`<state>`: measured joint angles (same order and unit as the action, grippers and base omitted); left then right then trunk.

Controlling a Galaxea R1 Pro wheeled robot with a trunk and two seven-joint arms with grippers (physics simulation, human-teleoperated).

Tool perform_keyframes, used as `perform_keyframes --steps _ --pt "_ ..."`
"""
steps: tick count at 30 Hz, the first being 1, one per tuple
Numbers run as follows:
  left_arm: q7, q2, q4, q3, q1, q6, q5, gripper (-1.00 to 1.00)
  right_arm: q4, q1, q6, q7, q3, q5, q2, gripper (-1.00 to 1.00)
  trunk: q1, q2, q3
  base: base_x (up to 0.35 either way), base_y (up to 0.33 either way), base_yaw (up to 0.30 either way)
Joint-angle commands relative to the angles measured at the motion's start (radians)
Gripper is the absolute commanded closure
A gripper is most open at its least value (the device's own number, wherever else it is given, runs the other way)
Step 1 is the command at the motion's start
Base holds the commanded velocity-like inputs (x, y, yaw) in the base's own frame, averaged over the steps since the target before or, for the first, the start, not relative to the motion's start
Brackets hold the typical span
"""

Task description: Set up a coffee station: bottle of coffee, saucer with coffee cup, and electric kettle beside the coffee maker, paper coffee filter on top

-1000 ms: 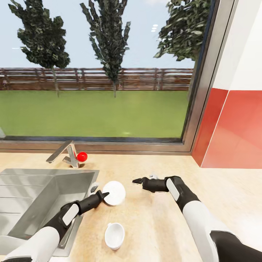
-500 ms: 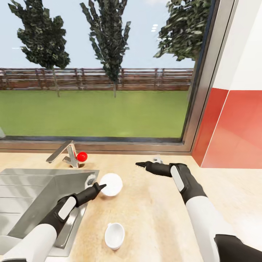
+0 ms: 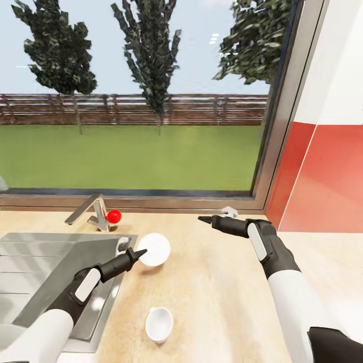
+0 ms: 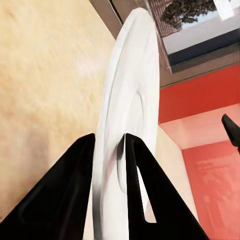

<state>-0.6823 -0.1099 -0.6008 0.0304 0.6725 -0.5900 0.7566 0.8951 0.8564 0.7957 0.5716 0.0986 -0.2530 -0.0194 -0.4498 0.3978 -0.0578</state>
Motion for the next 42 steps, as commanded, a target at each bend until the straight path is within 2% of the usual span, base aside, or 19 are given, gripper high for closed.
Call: perform_keyframes --steps 1,9,17,25,42 --pt "-0.001 0.000 0.000 0.002 0.001 -0.006 0.003 1.00 0.000 0.001 0.007 0.003 0.004 0.000 -0.001 -1.00 0.000 0.002 -0.002 -0.220 0.000 0.000" --pt "-0.002 -0.002 0.000 0.002 0.001 -0.005 0.003 1.00 0.001 0.001 0.007 0.003 0.004 0.000 -0.002 -1.00 0.000 0.002 -0.002 -0.311 0.000 0.000" --pt "-0.003 -0.022 -0.001 0.002 0.001 -0.005 0.003 1.00 0.001 0.001 0.007 0.003 0.003 0.000 -0.002 -1.00 0.000 0.002 -0.002 -0.335 0.044 0.000" --pt "-0.002 -0.025 0.000 0.002 0.001 -0.005 0.003 1.00 0.001 0.001 0.007 0.004 0.003 0.001 -0.003 -1.00 0.000 0.002 -0.002 -0.336 0.074 0.000" --pt "-0.002 -0.027 0.001 0.002 0.001 -0.005 0.003 1.00 0.001 0.001 0.007 0.004 0.003 0.001 -0.004 -1.00 0.000 0.002 0.018 -0.336 0.076 0.000"
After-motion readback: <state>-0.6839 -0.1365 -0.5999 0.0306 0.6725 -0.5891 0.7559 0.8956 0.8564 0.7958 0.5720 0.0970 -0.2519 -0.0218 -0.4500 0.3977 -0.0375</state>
